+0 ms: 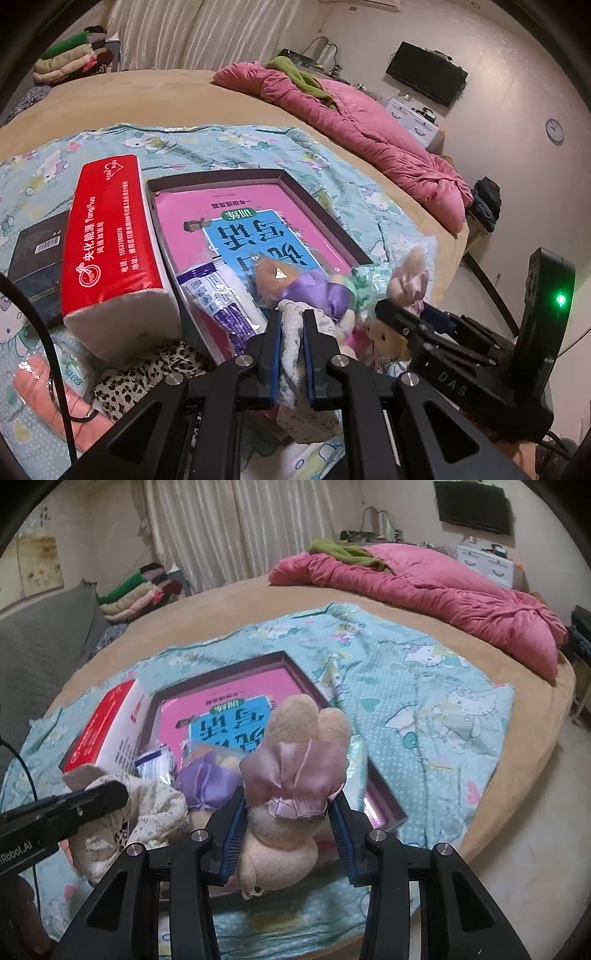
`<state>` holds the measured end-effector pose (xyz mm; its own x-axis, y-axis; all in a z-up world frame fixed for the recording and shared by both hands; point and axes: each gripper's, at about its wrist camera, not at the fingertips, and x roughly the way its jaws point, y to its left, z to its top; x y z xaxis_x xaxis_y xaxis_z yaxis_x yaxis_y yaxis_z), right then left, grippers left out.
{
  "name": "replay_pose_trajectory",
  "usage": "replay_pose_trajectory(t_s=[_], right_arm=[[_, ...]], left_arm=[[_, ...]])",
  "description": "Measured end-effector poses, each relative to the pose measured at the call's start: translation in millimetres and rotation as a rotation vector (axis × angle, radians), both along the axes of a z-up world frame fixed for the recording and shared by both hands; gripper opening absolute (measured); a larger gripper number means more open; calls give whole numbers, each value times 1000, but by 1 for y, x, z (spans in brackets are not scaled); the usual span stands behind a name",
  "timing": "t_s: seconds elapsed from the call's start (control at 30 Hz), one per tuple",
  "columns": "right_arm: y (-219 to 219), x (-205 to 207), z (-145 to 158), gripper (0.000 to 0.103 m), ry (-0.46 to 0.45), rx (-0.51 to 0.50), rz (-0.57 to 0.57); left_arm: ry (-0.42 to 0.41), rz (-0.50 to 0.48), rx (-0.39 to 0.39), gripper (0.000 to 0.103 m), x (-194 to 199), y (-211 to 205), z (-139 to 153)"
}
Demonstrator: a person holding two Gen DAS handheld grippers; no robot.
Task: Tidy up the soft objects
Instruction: 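Lower the bunny into the box with the right gripper while the left gripper lowers the scrunchie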
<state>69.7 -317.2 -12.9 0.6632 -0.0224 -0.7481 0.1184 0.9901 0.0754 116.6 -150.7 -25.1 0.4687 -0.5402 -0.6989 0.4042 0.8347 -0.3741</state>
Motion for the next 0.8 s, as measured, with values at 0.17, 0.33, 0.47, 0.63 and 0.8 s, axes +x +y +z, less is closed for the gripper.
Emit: replay_pose_trajectory(t_s=[0.17,0.33,0.47,0.63,0.8], right_arm=[[7,9,-7,44,4,11,19],[11,18,-11,44,1,21,29],[12,23,-15,44,-1,27,31],[11,28,-20,44,-3,28,38],[7,26,-21,46,-26,64,44]], left_arm=[[-5,7,8,11,3,1,-2],[-10,9,20,11,6,1,-3],[-9,9,23,11,9,1,-5],[-1,11,30,11,13,-3,-7],[-3,0,40,11,14,-9,-11]])
